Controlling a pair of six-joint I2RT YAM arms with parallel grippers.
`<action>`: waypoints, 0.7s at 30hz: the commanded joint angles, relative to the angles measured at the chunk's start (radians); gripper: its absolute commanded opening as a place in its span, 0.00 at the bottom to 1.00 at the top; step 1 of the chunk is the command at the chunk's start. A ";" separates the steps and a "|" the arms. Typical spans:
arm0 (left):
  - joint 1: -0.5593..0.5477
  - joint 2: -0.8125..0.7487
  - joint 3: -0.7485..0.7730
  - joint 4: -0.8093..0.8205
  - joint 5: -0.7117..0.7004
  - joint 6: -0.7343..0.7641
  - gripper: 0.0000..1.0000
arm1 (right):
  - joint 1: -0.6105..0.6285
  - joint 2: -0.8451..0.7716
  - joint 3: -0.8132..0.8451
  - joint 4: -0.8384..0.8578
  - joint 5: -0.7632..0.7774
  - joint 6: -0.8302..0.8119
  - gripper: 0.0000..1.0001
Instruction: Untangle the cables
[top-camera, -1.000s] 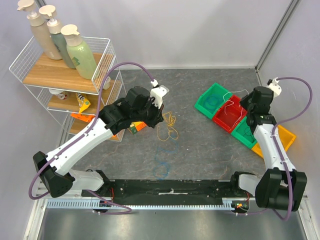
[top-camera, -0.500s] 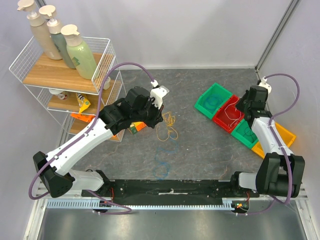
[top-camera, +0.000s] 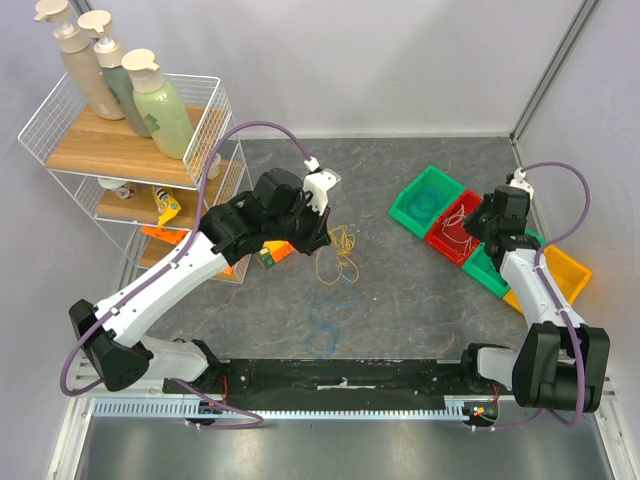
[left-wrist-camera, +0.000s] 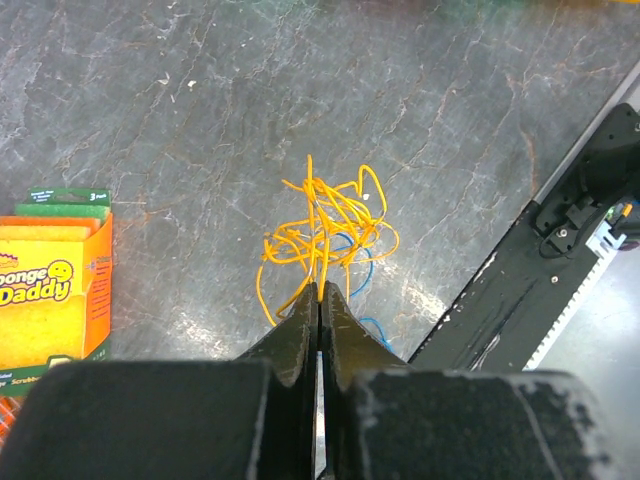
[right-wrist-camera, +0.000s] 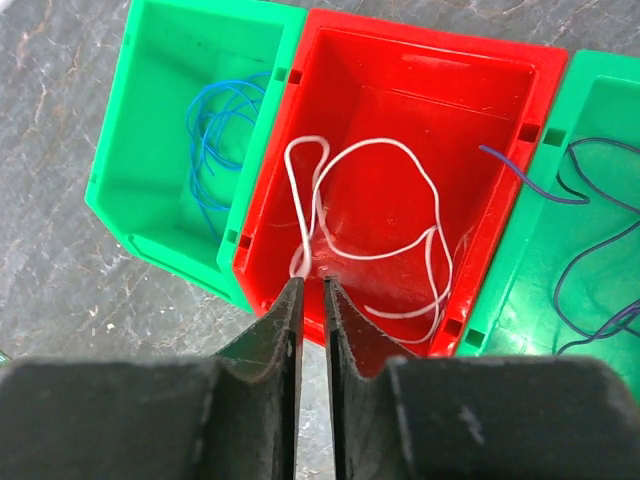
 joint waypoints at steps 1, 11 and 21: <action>-0.004 0.009 0.052 -0.020 0.044 -0.061 0.02 | 0.002 -0.008 0.048 -0.030 0.009 -0.056 0.24; -0.004 0.022 0.050 -0.017 0.083 -0.121 0.02 | 0.006 -0.090 0.176 -0.194 0.010 -0.138 0.50; -0.004 0.033 0.042 -0.015 0.114 -0.129 0.02 | 0.346 -0.030 0.191 -0.035 -0.766 -0.256 0.68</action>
